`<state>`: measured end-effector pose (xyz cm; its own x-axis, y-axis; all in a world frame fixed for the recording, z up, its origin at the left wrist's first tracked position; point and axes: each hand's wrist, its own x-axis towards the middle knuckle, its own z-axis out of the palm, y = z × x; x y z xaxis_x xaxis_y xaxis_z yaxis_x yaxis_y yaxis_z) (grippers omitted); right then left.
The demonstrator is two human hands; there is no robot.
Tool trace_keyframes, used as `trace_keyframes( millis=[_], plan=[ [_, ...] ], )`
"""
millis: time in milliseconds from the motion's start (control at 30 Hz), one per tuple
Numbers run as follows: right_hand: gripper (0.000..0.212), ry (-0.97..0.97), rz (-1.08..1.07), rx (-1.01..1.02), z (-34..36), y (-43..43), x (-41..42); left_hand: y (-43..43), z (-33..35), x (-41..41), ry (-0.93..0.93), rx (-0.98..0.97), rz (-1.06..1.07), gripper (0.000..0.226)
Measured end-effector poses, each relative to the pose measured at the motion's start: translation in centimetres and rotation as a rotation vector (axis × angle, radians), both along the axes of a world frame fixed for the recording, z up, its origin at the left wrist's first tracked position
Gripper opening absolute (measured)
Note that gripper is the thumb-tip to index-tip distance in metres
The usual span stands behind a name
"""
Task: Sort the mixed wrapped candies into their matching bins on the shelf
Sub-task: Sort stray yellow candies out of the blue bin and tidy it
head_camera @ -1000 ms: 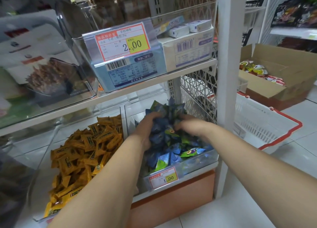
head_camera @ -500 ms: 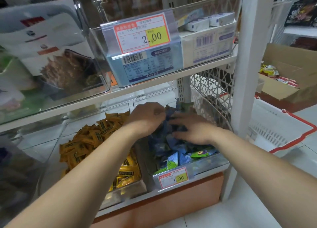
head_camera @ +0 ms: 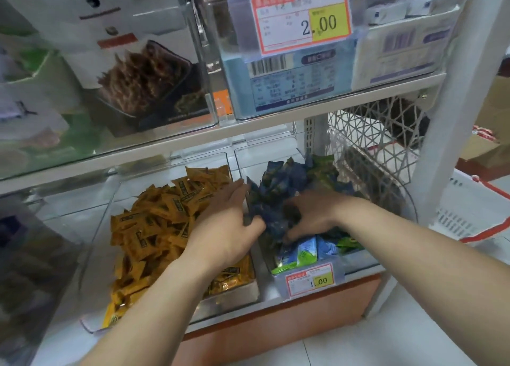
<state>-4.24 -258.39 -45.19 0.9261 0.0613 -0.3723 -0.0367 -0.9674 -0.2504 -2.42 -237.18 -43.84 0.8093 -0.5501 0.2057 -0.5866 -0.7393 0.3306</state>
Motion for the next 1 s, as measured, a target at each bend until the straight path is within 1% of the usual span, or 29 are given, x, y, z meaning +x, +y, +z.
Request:
trace_keyframes(
  millis=[33,67,100,133,200,267,333,400,433,500,533,600,633,700,800,900,967,1000],
  plan=[
    [0.092,0.060,-0.015,-0.064,-0.6,0.4,0.8,0.0,0.0,0.0,-0.009,-0.005,-0.003,0.068],
    [0.106,0.100,-0.033,-0.096,-1.2,0.7,1.5,-0.1,-0.1,0.0,-0.017,-0.015,-0.009,0.066],
    [0.116,0.117,-0.037,-0.121,-1.9,1.0,2.1,0.0,-0.2,0.0,-0.017,-0.021,-0.015,0.066],
    [0.122,0.109,-0.028,-0.156,-2.6,1.3,2.5,0.0,-0.2,0.0,-0.009,-0.024,-0.019,0.068],
    [0.126,0.043,-0.016,-0.216,-4.0,1.7,3.0,0.1,-0.3,0.1,-0.006,-0.045,-0.034,0.067],
    [0.119,-0.027,-0.014,-0.183,-4.8,2.0,3.2,0.1,-0.4,0.3,-0.017,-0.075,-0.047,0.062],
    [0.108,-0.074,-0.004,-0.102,-5.1,1.8,3.2,0.3,-0.5,0.6,0.006,-0.081,-0.046,0.069],
    [0.093,-0.088,-0.002,0.038,-4.9,1.5,3.3,0.5,-0.5,1.0,0.033,-0.075,-0.042,0.078],
    [0.083,-0.088,-0.017,0.127,-4.5,1.3,3.2,0.7,-0.4,1.0,0.043,-0.079,-0.045,0.079],
    [0.061,-0.107,-0.067,0.291,-3.1,0.6,3.3,0.9,-0.3,1.1,0.045,-0.110,-0.066,0.071],
    [0.053,-0.122,-0.104,0.364,-2.4,0.1,3.5,0.9,-0.2,1.1,0.039,-0.129,-0.077,0.066],
    [0.042,-0.155,-0.171,0.455,-0.7,-1.2,4.0,1.1,-0.1,1.1,0.032,-0.135,-0.079,0.065],
    [0.043,-0.172,-0.218,0.478,-0.1,-1.9,4.3,1.1,-0.1,1.1,0.028,-0.124,-0.078,0.067],
    [0.052,-0.206,-0.326,0.494,0.8,-3.4,4.6,1.2,-0.1,1.1,0.026,-0.136,-0.085,0.064],
    [0.063,-0.225,-0.375,0.460,1.2,-5.0,4.8,1.2,0.0,1.1,0.041,-0.154,-0.098,0.061],
    [0.067,-0.228,-0.383,0.290,1.6,-5.6,4.7,1.2,-0.3,1.3,0.049,-0.126,-0.080,0.075],
    [0.085,-0.204,-0.362,0.147,2.1,-5.4,4.3,1.2,-0.4,1.4,0.052,-0.105,-0.067,0.080],
    [0.090,-0.206,-0.342,0.045,2.3,-5.0,3.9,1.2,-0.5,1.4,0.054,-0.099,-0.063,0.081]
  ],
)
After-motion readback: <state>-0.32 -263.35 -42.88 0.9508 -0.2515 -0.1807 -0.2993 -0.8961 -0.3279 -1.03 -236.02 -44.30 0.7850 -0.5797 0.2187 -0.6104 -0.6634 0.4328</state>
